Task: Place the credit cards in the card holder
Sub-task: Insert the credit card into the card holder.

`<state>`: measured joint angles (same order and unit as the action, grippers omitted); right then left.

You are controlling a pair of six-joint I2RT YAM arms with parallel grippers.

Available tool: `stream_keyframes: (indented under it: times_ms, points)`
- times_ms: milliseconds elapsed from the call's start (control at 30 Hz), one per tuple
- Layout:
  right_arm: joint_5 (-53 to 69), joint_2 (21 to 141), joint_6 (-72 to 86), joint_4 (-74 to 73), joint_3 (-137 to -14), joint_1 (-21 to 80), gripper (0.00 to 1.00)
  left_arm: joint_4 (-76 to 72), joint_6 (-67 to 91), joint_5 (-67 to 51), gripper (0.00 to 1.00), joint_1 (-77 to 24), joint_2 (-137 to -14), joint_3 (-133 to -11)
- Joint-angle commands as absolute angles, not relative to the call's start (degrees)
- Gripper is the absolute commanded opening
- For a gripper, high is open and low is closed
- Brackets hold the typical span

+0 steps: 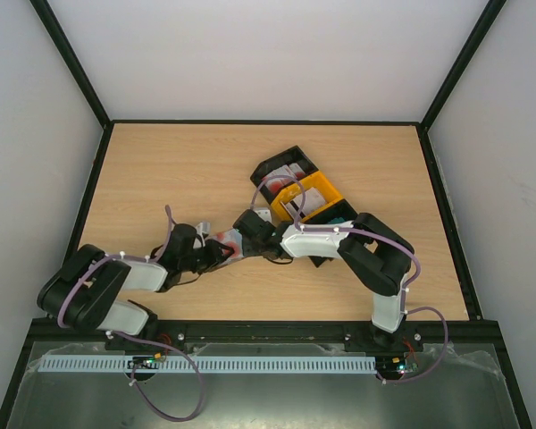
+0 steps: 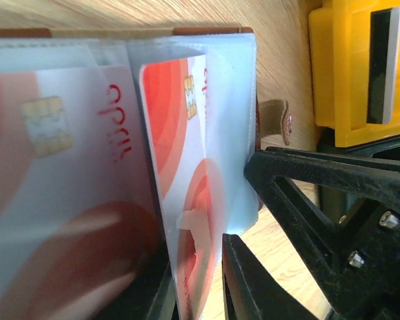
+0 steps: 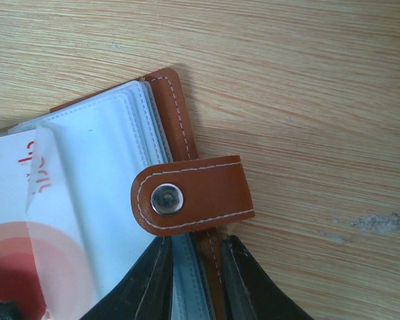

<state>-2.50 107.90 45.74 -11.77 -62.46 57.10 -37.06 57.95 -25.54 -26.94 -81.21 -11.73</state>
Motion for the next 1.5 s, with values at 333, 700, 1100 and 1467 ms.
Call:
stream_keyframes:
  times_ms: [333,700,1100,1467]
  points:
    - [0.8,110.2,46.1,-13.5,-61.5,57.2,0.23,-11.9,55.0,-17.3,0.49,-29.7,-73.8,-17.8]
    - [1.5,110.3,45.8,-13.1,-62.0,57.1,0.25,0.4,55.9,-16.5,0.68,-29.7,-67.3,-20.8]
    - [1.9,110.5,45.3,-12.6,-61.7,57.0,0.24,6.8,53.5,-9.2,0.58,-28.8,-69.1,-25.7]
    - [2.0,110.9,44.9,-12.2,-62.1,57.1,0.24,7.7,50.4,-4.5,0.61,-28.7,-76.0,-29.5]
